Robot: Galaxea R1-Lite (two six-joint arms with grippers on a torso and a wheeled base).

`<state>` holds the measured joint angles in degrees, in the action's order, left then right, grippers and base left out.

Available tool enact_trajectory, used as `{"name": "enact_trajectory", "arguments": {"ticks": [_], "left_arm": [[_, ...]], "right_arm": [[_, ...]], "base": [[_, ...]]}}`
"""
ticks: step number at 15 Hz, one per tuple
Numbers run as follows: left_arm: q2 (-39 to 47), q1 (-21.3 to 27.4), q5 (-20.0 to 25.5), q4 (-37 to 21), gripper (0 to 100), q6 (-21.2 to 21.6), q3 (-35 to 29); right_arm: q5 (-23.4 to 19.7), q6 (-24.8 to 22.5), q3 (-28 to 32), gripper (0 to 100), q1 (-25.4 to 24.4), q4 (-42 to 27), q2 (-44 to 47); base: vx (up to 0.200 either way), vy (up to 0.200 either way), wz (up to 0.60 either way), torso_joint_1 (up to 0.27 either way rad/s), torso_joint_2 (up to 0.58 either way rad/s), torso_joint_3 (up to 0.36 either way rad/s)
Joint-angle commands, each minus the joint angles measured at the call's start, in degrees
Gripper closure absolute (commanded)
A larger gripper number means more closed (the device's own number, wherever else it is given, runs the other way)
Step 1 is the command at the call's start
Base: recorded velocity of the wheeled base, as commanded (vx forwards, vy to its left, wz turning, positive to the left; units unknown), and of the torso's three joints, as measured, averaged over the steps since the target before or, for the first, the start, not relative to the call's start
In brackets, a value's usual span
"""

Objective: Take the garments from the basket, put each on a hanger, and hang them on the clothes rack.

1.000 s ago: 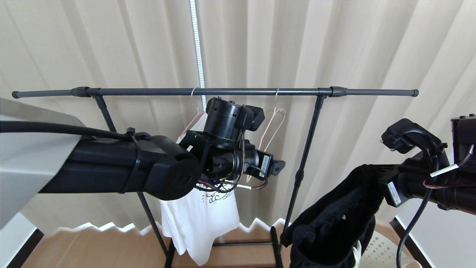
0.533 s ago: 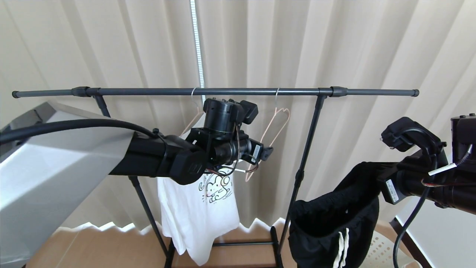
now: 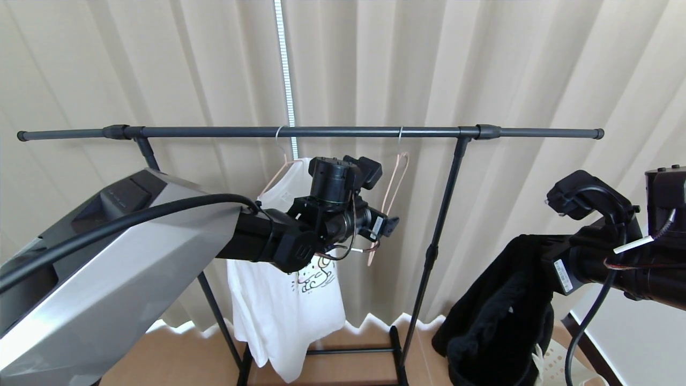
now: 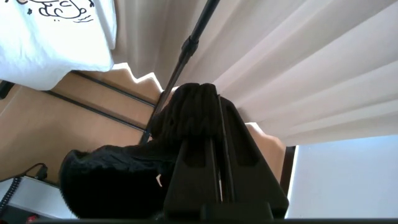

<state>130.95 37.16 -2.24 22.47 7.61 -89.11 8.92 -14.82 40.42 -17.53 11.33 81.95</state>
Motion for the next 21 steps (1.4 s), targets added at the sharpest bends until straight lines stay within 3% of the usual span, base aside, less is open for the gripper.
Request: {"name": "enact_trajectory", "arguments": {"ticks": [1,2,9,15,18,21], "left_arm": [[0.3,0.7,-0.1,-0.1,0,-4.4,0.1],[-0.2,1.3,-0.1,-0.3,0,-6.0,0.8],[-2.7,2.6,-0.3,-0.1,0,-5.7,3.7],[-4.0,3.8,-1.2,1.2,0,-6.0,5.4],[-3.9,4.2,-5.2,1.1,0,-5.9,5.0],[-3.4,4.2,-6.5,0.8,0,-5.9,4.8]], "right_arm": [[0.0,0.0,0.0,100,0.0,0.0,0.3],[0.0,0.0,0.0,100,0.0,0.0,0.4],[0.1,0.0,0.0,100,0.0,0.0,0.4],[0.1,0.0,0.1,100,0.0,0.0,0.6],[0.1,0.0,0.1,100,0.0,0.0,0.6],[0.1,0.0,0.0,100,0.0,0.0,0.6]], "base": [[0.0,0.0,0.0,0.0,0.0,0.0],[0.0,0.0,0.0,0.0,0.0,0.0],[0.0,0.0,0.0,0.0,0.0,0.0],[0.0,-0.167,0.0,0.003,0.0,0.001],[0.0,0.0,0.0,0.0,0.0,0.0],[0.0,0.0,0.0,0.0,0.0,0.0]]}}
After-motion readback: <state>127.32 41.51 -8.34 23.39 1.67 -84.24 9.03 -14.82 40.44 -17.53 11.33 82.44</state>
